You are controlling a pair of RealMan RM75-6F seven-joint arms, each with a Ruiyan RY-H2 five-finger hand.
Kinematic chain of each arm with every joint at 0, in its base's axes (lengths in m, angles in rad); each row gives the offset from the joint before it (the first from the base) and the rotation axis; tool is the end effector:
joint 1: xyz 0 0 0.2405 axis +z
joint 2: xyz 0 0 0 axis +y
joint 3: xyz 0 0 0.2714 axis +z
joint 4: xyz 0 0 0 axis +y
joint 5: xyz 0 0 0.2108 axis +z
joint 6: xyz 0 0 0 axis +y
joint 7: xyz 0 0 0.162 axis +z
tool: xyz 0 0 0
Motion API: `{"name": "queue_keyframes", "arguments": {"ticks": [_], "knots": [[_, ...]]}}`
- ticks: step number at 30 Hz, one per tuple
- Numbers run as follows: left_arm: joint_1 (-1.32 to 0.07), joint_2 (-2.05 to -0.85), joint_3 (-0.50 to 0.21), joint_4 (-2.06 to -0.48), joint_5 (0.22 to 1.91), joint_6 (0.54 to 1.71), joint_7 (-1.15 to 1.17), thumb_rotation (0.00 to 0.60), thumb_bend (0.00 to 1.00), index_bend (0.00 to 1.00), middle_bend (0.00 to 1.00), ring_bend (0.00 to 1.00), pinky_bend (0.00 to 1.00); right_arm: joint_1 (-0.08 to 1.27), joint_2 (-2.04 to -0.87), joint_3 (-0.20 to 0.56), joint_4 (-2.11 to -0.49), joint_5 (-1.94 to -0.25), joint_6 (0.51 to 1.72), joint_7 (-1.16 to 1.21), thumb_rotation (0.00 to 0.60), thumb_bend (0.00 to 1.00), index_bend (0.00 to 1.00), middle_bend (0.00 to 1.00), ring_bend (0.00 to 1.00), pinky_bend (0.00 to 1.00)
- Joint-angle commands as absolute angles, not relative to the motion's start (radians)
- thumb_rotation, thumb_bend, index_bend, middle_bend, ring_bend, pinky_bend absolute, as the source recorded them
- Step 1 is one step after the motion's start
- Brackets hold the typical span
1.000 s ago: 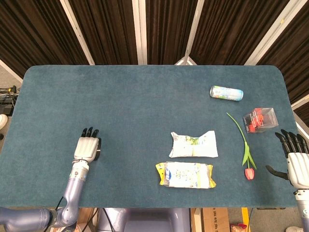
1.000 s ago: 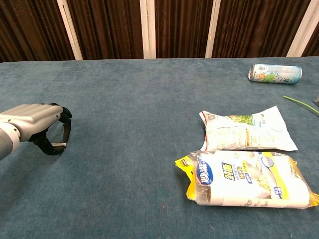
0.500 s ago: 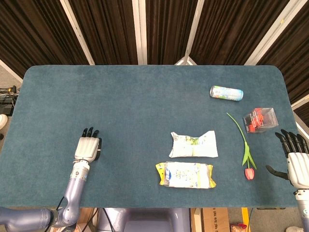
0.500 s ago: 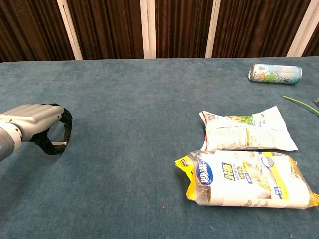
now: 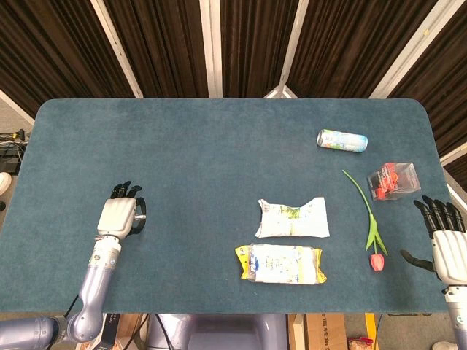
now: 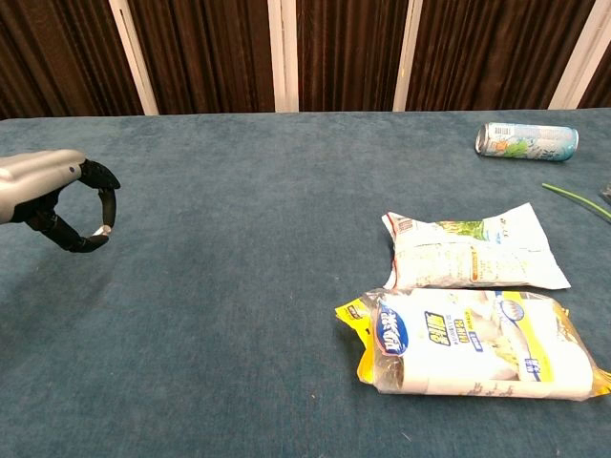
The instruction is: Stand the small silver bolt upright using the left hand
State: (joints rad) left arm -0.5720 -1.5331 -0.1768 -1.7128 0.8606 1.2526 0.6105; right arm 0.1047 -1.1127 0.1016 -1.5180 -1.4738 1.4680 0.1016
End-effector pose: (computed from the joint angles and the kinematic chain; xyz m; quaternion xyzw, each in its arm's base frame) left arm -0.2001 0.3225 0.0050 -0.6448 -0.4536 -0.3197 0.5257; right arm -0.3395 -0.2192 0.1854 0.5773 -0.3778 0.4054 0.5998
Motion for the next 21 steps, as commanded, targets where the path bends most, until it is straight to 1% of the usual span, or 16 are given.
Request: {"name": "queue_keyframes", "arguments": {"ticks": [1,7,14,21], "knots": [[-0.535,-1.456,-0.200,-1.738,0.900,1.153,0.394,0.600,0.53,0.57,0.15,0.00,0.00,0.105,-1.114,0.100,-1.519,-1.474,1.467,0.098,0.600,0.10,0.13,0.10,0.07,0.00],[-0.507,-1.433,-0.215,-1.650,0.990,1.034,0.095,0.600,0.53,0.57,0.16,0.00,0.00,0.104,-1.113,0.100,-1.522,-1.474,1.469,0.094,0.600,0.10,0.13,0.10,0.07,0.00],[-0.497,-1.414,-0.217,-1.571,1.043,0.933,-0.113,0.600,0.53,0.57,0.16,0.00,0.00,0.106,-1.114,0.100,-1.519,-1.471,1.463,0.096,0.600,0.10,0.13,0.10,0.07,0.00],[-0.491,-1.438,-0.197,-1.474,1.145,0.906,-0.250,0.600,0.53,0.57,0.16,0.00,0.00,0.106,-1.114,0.099,-1.521,-1.473,1.463,0.098,0.600,0.10,0.13,0.10,0.07,0.00]]}}
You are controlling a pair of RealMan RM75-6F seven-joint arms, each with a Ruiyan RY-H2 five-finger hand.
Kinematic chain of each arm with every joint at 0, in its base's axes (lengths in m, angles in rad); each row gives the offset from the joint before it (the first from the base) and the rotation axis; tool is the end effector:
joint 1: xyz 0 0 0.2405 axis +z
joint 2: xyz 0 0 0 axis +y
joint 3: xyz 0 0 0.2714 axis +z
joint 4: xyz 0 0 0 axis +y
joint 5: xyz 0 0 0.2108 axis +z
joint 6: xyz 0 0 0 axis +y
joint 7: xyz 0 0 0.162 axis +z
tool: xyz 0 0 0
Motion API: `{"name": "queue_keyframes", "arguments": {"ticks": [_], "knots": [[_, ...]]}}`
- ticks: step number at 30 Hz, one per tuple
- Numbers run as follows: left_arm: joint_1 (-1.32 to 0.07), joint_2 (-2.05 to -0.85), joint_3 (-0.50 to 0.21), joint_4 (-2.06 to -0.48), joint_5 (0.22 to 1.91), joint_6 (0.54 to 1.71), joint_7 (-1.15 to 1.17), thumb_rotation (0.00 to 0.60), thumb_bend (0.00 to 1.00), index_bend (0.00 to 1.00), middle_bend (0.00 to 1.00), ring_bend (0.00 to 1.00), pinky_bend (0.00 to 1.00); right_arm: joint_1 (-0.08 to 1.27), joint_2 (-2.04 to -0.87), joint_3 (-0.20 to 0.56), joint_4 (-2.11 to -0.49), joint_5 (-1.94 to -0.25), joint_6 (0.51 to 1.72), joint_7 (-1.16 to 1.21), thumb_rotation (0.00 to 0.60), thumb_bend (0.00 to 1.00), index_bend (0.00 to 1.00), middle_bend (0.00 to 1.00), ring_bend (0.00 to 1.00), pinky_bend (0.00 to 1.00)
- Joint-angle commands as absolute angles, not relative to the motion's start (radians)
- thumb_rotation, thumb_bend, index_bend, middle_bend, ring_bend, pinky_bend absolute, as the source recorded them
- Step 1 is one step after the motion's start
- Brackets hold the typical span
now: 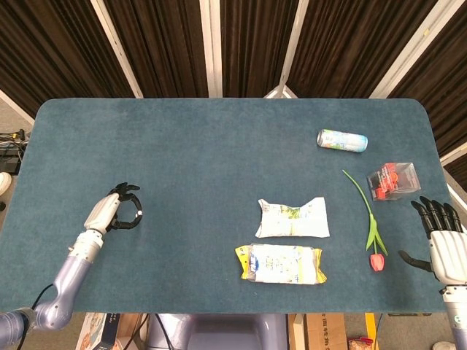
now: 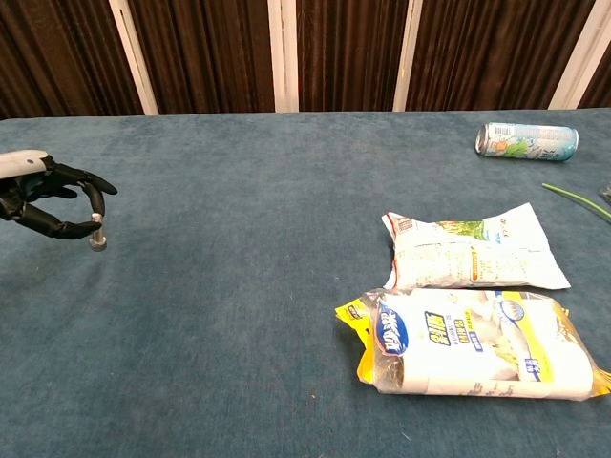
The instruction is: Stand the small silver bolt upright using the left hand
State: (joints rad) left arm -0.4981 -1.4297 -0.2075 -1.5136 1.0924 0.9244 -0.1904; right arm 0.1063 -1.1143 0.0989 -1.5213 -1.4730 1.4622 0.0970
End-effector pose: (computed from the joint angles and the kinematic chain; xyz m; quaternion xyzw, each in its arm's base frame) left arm -0.2533 0.3370 0.0179 -0.5479 -0.6168 -0.4174 0.3810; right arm -0.3392 -0.2192 0.1832 0.5790 -0.3802 0.4031 0.5981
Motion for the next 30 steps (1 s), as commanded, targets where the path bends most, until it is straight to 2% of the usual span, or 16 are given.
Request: {"name": "queue_keyframes", "arguments": {"ticks": [1,17,30], "knots": [[-0.490,-1.442,-0.194,-1.465,1.157,0.907,-0.264,0.600,0.53,0.57,0.16,0.00,0.00,0.107,-1.114,0.100,-1.521,-1.473,1.462,0.098,0.600,0.10,0.13,0.10,0.07,0.00],[-0.495,-1.475,-0.128,-1.285,1.367,0.867,-0.628,0.600,0.53,0.57,0.16,0.00,0.00,0.106,-1.116,0.101,-1.516,-1.472,1.467,0.110,0.600,0.10,0.13,0.10,0.07,0.00],[-0.509,-1.475,-0.070,-1.193,1.490,0.905,-0.825,0.600,0.52,0.57,0.16,0.00,0.00,0.107,-1.117,0.100,-1.515,-1.478,1.466,0.123,0.600,0.10,0.13,0.10,0.07,0.00]]}}
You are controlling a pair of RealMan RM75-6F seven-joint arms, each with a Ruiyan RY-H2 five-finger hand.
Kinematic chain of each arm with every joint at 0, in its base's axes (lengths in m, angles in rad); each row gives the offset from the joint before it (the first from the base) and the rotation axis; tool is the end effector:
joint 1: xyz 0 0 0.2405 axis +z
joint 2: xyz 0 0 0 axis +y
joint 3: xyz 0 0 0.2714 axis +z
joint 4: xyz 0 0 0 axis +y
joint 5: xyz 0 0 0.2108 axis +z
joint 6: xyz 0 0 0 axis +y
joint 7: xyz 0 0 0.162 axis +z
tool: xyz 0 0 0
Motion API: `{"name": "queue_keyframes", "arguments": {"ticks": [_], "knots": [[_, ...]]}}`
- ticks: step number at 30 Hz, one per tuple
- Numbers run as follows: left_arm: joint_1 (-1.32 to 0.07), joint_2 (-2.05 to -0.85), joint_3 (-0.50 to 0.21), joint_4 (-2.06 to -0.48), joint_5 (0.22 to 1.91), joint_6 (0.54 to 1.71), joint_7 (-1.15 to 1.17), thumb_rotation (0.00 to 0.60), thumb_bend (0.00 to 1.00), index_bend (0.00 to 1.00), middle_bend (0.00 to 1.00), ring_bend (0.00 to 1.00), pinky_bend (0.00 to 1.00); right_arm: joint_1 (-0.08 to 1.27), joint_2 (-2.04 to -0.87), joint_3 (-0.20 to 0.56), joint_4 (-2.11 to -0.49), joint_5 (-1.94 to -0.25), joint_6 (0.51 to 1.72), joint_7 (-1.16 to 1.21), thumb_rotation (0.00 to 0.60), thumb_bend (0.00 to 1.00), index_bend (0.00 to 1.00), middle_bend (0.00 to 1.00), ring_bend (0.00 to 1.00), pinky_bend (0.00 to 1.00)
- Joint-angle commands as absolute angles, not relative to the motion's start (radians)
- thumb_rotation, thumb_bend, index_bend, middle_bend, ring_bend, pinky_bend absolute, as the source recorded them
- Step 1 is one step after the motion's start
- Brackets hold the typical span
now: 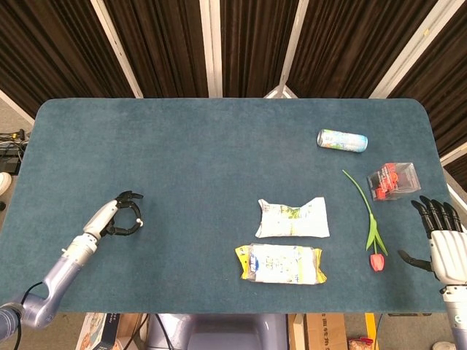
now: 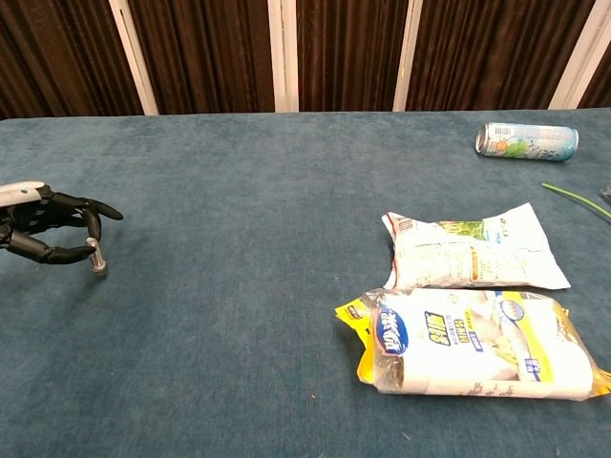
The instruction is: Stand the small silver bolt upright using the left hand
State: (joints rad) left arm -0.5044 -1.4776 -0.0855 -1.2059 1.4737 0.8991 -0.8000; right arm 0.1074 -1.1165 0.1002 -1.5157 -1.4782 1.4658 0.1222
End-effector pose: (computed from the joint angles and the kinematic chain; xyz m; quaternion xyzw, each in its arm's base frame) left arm -0.2933 0.3335 0.0035 -0.5471 -0.6548 -0.4361 0.2857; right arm -0.3388 -0.2199 0.1834 0.5757 -0.3837 0.4121 0.5929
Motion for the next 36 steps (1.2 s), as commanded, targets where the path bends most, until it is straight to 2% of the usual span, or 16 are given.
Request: {"name": "queue_keyframes", "arguments": {"ticks": [1,21,26,31,36], "knots": [[-0.512,-1.473,-0.064,-1.188,1.496,0.904,-0.837,0.600,0.52,0.57,0.16,0.00,0.00,0.107,-1.117,0.100,-1.515,-1.478,1.467,0.124,0.600,0.10,0.13,0.10,0.07,0.00],[-0.540,-1.445,0.007,-1.148,1.563,0.934,-0.873,0.600,0.45,0.51,0.11,0.00,0.00,0.107,-1.120,0.104,-1.515,-1.473,1.470,0.126,0.600,0.10,0.13,0.10,0.07,0.00],[-0.547,-1.414,0.021,-1.179,1.582,0.953,-0.873,0.600,0.43,0.42,0.08,0.00,0.00,0.105,-1.119,0.106,-1.519,-1.472,1.475,0.126,0.600,0.10,0.13,0.10,0.07,0.00],[-0.524,-1.336,0.007,-1.290,1.591,1.052,-0.766,0.600,0.42,0.35,0.07,0.00,0.00,0.103,-1.117,0.106,-1.522,-1.471,1.475,0.121,0.600,0.10,0.13,0.10,0.07,0.00],[-0.446,-1.251,-0.013,-1.438,1.579,1.215,-0.504,0.600,0.42,0.33,0.07,0.00,0.00,0.101,-1.118,0.107,-1.524,-1.470,1.481,0.118,0.600,0.10,0.13,0.10,0.07,0.00]]}}
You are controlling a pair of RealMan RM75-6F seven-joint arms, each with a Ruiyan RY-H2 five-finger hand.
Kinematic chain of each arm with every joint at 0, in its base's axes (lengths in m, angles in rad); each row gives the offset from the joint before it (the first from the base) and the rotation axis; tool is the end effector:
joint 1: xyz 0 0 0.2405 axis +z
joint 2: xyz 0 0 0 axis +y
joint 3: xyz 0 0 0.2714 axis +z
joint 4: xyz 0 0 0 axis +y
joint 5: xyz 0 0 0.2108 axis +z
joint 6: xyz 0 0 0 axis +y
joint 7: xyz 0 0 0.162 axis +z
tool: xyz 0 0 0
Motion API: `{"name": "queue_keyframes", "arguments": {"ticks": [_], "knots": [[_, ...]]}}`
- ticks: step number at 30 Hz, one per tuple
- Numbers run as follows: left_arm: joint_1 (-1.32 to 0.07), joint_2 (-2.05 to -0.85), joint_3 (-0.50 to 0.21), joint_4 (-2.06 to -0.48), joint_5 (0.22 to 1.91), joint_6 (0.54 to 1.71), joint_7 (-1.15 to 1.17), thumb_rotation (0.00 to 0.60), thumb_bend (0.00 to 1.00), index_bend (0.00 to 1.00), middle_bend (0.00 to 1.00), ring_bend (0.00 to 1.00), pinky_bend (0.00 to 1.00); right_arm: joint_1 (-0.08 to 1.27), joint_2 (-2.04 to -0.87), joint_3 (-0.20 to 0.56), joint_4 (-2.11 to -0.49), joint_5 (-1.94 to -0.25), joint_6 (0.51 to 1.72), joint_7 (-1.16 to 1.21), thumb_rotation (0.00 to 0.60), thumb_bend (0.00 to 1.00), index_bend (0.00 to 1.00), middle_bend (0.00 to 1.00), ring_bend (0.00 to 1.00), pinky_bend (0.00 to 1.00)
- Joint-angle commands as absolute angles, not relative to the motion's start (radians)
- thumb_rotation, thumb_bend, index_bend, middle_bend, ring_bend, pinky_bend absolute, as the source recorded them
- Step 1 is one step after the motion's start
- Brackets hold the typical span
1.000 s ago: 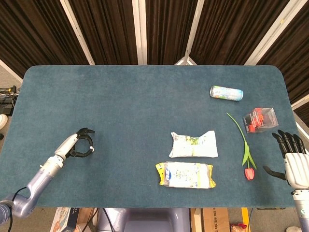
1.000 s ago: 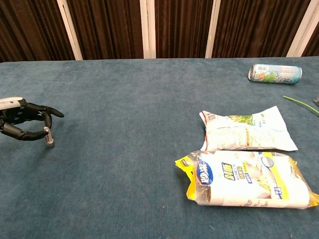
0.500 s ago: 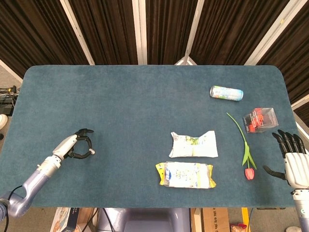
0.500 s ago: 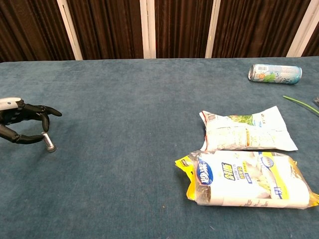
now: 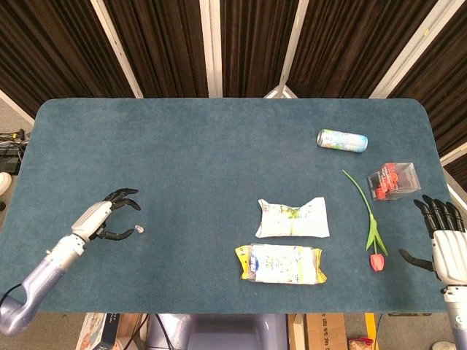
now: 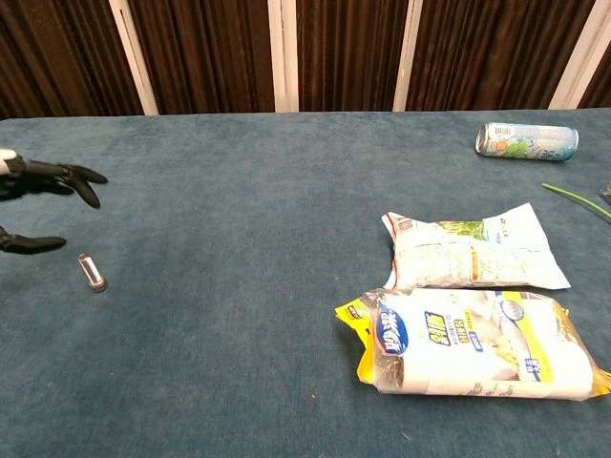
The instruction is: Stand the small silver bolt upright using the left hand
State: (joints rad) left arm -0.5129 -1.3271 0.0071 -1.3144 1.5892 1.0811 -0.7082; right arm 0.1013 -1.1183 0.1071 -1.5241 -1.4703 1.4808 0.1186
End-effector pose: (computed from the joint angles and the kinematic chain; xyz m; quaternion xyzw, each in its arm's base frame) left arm -0.2784 0.3186 0.0519 -0.6335 -0.5585 -0.4500 0.2902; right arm -0.3377 -0.2189 0.1856 0.5671 -0.3823 0.4179 0.5980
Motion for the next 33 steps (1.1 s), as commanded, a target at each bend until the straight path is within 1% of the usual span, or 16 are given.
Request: {"name": "queue_keyframes", "arguments": {"ticks": [1,5,7,9,12,17,22,27,33], "knots": [[-0.424,-1.237,-0.016,-1.464,1.570,1.250,-0.426,0.600,0.42,0.33,0.07,0.00,0.00,0.101,-1.118,0.107,-1.525,-1.469,1.480,0.116,0.600,0.10,0.13,0.10,0.07,0.00],[-0.332,-1.195,-0.034,-1.583,1.475,1.358,-0.135,0.600,0.42,0.31,0.06,0.00,0.00,0.102,-1.117,0.105,-1.527,-1.471,1.477,0.111,0.600,0.10,0.13,0.10,0.07,0.00],[-0.302,-1.187,-0.040,-1.622,1.439,1.397,-0.050,0.600,0.42,0.31,0.06,0.00,0.00,0.102,-1.117,0.105,-1.528,-1.472,1.476,0.110,0.600,0.10,0.13,0.10,0.07,0.00],[-0.258,-1.191,-0.049,-1.651,1.417,1.475,0.038,0.600,0.42,0.31,0.06,0.00,0.00,0.103,-1.117,0.104,-1.528,-1.472,1.474,0.107,0.600,0.10,0.13,0.10,0.07,0.00],[-0.206,-1.208,-0.045,-1.635,1.429,1.566,0.083,0.600,0.42,0.31,0.06,0.00,0.00,0.105,-1.121,0.104,-1.528,-1.468,1.469,0.095,0.600,0.10,0.13,0.10,0.07,0.00],[-0.121,-1.227,-0.043,-1.603,1.431,1.682,0.078,0.600,0.42,0.24,0.03,0.00,0.00,0.109,-1.123,0.095,-1.532,-1.476,1.460,0.069,0.600,0.10,0.13,0.10,0.07,0.00],[-0.088,-1.210,-0.040,-1.615,1.454,1.713,0.079,0.600,0.42,0.16,0.01,0.00,0.00,0.104,-1.118,0.094,-1.538,-1.483,1.475,0.047,0.600,0.10,0.13,0.10,0.07,0.00],[-0.080,-1.192,-0.041,-1.636,1.440,1.691,0.075,0.600,0.42,0.14,0.01,0.00,0.00,0.100,-1.113,0.094,-1.543,-1.482,1.480,0.038,0.600,0.10,0.12,0.10,0.07,0.00],[-0.069,-1.164,-0.040,-1.663,1.427,1.665,0.074,0.600,0.42,0.13,0.01,0.00,0.00,0.095,-1.105,0.099,-1.549,-1.483,1.494,0.051,0.600,0.10,0.12,0.10,0.07,0.00]]}}
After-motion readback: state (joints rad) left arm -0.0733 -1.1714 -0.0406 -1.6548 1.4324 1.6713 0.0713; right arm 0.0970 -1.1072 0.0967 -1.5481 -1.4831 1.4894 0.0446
